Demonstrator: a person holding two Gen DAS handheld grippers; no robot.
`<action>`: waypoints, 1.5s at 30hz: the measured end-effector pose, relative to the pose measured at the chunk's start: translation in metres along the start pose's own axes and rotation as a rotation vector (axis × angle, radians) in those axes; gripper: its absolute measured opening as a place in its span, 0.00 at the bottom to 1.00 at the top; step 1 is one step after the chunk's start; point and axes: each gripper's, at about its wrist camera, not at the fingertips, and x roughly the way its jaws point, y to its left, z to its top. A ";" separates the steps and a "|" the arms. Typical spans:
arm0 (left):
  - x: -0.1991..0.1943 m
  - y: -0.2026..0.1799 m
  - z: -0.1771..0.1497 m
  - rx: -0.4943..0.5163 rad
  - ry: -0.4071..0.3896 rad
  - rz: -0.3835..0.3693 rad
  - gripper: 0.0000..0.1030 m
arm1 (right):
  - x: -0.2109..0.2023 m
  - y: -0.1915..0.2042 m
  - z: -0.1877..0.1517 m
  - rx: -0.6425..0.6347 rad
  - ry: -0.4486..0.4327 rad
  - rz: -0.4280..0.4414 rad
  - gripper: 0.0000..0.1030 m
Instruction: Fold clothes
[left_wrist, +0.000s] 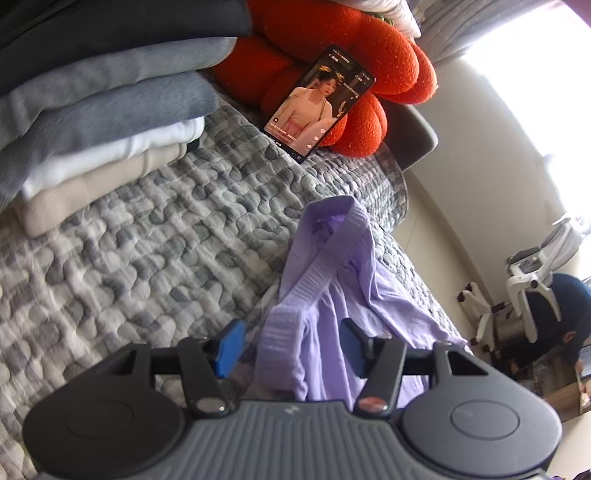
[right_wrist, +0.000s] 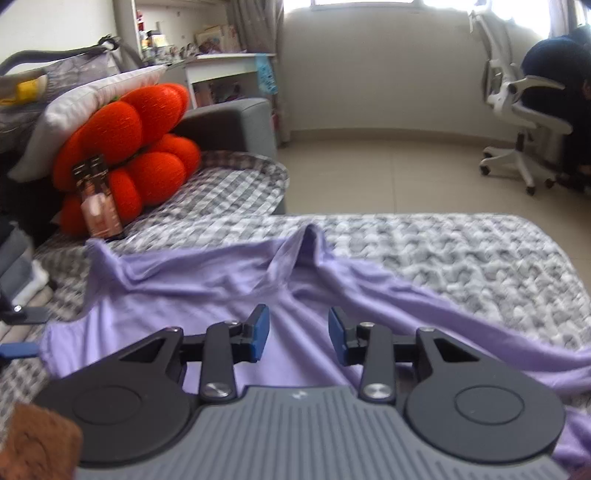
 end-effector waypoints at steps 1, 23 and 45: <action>0.000 0.003 -0.001 -0.007 0.011 -0.008 0.50 | -0.003 0.000 -0.005 -0.005 0.011 0.030 0.40; 0.025 0.063 -0.045 -0.673 0.063 -0.240 0.30 | -0.024 0.049 -0.045 -0.267 0.226 0.408 0.41; 0.014 0.060 -0.041 -0.511 -0.077 -0.118 0.13 | -0.031 0.058 -0.062 -0.431 0.141 0.311 0.01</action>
